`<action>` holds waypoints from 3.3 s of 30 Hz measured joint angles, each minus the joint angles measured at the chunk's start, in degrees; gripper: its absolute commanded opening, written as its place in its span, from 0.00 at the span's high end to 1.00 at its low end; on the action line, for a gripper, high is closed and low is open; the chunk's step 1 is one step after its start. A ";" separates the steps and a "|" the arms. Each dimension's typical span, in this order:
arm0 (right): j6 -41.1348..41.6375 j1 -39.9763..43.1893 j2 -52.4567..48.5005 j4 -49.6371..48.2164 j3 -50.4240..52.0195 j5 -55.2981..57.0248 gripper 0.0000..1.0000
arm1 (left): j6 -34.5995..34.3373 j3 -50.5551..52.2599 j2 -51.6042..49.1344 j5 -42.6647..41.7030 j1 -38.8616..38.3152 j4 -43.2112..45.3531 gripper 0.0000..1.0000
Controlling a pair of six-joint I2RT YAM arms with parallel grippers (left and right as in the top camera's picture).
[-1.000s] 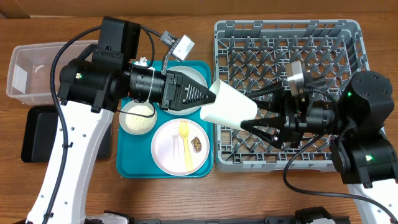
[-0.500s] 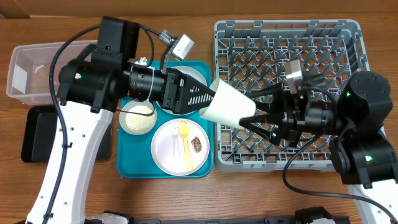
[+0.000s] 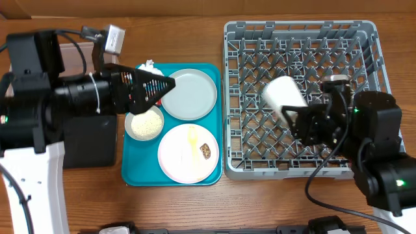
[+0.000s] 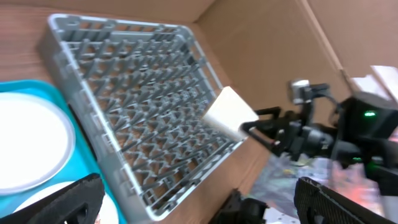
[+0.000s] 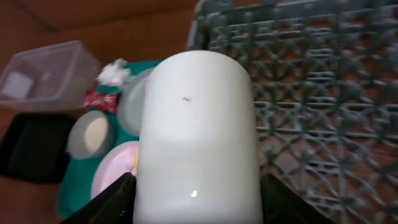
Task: Sort waste into correct bins and load items into the dishwasher rack
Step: 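Place the cup upside down in the rack with the right gripper, then grasp the yellow spoon on the white plate with the right gripper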
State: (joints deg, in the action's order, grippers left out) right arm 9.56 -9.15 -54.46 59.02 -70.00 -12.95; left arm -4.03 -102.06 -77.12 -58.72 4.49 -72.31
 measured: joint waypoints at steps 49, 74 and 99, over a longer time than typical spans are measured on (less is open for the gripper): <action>0.02 22.99 -34.03 24.87 -9.92 4.20 0.23 | 4.24 -0.07 0.50 13.84 0.00 -7.65 0.00; 1.81 9.01 -4.85 19.10 -24.44 -7.32 0.09 | 2.05 -0.07 0.22 29.16 -1.25 -13.92 0.04; 4.15 3.74 -11.08 24.70 -24.11 -8.70 0.11 | -18.58 20.65 -11.93 54.82 -20.85 -6.47 0.27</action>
State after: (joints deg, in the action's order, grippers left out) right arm 13.72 -5.41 -65.54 83.72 -94.11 -21.65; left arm -22.61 -81.41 -89.06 -3.90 -16.36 -78.78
